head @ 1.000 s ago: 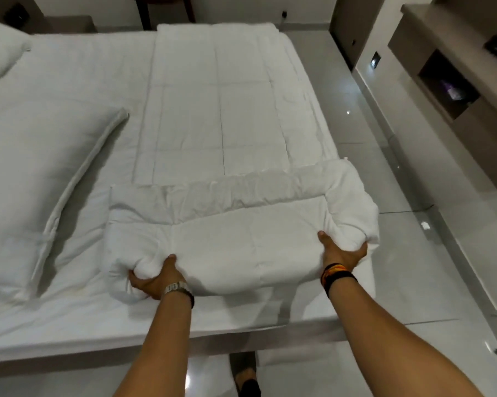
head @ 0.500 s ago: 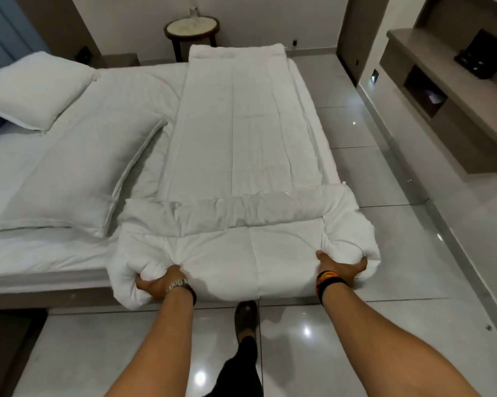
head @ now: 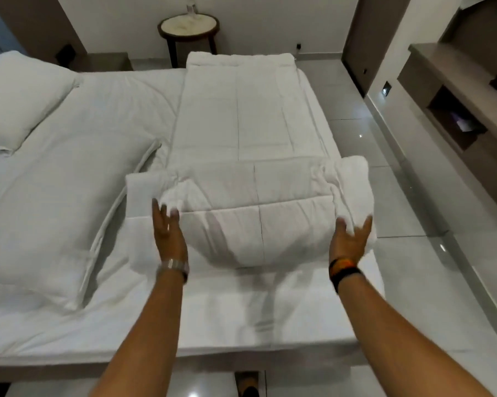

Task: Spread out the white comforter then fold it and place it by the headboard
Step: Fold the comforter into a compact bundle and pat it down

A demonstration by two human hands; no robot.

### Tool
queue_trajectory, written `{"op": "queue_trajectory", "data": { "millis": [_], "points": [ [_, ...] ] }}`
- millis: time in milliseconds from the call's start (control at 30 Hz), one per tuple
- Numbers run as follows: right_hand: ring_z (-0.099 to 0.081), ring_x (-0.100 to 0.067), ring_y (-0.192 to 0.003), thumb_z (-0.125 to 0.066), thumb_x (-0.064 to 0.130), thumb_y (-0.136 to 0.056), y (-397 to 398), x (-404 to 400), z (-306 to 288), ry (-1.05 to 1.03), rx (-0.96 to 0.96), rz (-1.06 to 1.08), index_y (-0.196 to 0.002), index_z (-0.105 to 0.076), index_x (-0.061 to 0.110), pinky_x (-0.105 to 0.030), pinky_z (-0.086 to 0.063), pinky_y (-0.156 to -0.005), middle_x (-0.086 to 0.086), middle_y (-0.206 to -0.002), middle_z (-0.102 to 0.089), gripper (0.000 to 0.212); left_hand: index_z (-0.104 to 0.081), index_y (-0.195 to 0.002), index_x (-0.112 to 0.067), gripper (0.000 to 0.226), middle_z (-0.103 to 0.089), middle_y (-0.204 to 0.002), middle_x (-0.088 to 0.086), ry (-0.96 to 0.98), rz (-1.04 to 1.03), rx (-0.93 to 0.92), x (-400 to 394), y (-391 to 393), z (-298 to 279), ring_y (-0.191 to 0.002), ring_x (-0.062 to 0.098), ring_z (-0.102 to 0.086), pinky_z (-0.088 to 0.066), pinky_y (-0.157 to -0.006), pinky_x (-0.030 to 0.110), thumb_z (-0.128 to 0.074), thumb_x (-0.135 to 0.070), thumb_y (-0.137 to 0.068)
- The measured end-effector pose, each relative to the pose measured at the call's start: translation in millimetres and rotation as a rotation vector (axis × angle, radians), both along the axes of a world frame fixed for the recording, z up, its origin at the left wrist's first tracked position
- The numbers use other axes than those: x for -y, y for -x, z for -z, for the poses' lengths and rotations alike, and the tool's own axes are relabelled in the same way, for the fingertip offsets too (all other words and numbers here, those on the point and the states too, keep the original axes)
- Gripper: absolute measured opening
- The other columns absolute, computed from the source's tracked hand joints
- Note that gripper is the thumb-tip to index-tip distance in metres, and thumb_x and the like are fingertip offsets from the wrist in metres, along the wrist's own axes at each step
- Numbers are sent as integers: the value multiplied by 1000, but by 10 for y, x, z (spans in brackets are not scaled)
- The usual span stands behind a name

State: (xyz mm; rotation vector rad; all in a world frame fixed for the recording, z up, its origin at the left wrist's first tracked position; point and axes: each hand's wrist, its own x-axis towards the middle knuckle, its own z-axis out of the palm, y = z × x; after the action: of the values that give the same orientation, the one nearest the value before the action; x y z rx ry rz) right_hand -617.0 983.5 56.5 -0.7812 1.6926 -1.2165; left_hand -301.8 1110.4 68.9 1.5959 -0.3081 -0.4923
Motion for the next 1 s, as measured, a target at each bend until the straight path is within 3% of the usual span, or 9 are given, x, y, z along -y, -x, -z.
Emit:
{"op": "queue_trajectory", "data": {
  "millis": [100, 167, 267, 367, 500, 600, 733, 867, 1000],
  "points": [
    [-29, -38, -154, -70, 49, -96, -115, -73, 566, -284, -59, -20, -167, -9, 38, -51, -31, -122, -17, -172, -17, 95, -40, -156, -36, 60, -25, -170, 4, -314, -156, -47, -16, 35, 656, -153, 26, -31, -33, -119, 39, -63, -39, -100],
    [-24, -42, -155, -71, 64, -88, -241, 112, 832, -400, 31, -38, -162, 8, 49, -64, -31, -119, -14, -174, -8, 109, -27, -159, -46, 86, -1, -173, 8, -468, -223, -263, 92, -45, 965, -157, 36, -17, -28, -120, 49, -73, -57, -87],
    [-23, -41, -155, -78, 70, -74, -475, 552, 967, -352, 96, -42, -157, 25, 49, -71, -35, -115, -9, -174, -5, 134, 5, -161, -48, 132, 14, -172, 10, -424, -228, -381, 358, -259, 1232, -159, 36, -3, -26, -122, 59, -82, -70, -65],
    [-24, -43, -154, -85, 69, -66, -767, 992, 1097, -403, 9, 56, -159, 26, 44, -68, -32, -117, -24, -170, -7, 147, 19, -159, -42, 151, 18, -171, 13, -441, -335, -463, 715, -477, 1474, -158, 40, -4, -25, -120, 63, -89, -67, -58],
    [-33, -42, -151, -95, 57, -61, -878, 1243, 1291, -388, -95, 145, -159, 20, 48, -63, -29, -118, -28, -164, -23, 152, 20, -156, -50, 162, 2, -171, 18, -497, -419, -511, 890, -609, 1626, -153, 41, -25, -26, -117, 60, -96, -62, -43],
    [-43, -37, -144, -98, 36, -66, -956, 1280, 1312, -284, -72, 152, -161, 6, 51, -54, -35, -116, -19, -162, -34, 142, 17, -158, -48, 157, -3, -172, 8, -438, -407, -487, 919, -654, 1611, -151, 29, -32, -27, -119, 52, -99, -45, -53],
    [-47, -35, -140, -92, 17, -72, -877, 1199, 1159, -190, -66, 114, -160, -15, 49, -45, -39, -110, -9, -158, -43, 122, 6, -160, -50, 144, -33, -162, 12, -347, -411, -441, 906, -610, 1358, -136, 27, -50, -37, -110, 43, -98, -24, -63],
    [-54, -34, -132, -94, 16, -70, -627, 820, 886, -137, -40, 83, -159, -20, 46, -34, -38, -99, -7, -155, -47, 119, 4, -159, -52, 139, -44, -154, 14, -316, -409, -424, 563, -418, 1024, -123, 28, -56, -35, -93, 34, -95, -20, -66],
    [-54, -35, -133, -95, 19, -69, -345, 273, 585, -109, 14, 80, -158, -21, 49, -42, -43, -109, -8, -154, -49, 119, 8, -153, -60, 139, -50, -147, 18, -284, -382, -411, 67, -157, 671, -110, 27, -57, -44, -101, 45, -94, -24, -67]
  ]
}}
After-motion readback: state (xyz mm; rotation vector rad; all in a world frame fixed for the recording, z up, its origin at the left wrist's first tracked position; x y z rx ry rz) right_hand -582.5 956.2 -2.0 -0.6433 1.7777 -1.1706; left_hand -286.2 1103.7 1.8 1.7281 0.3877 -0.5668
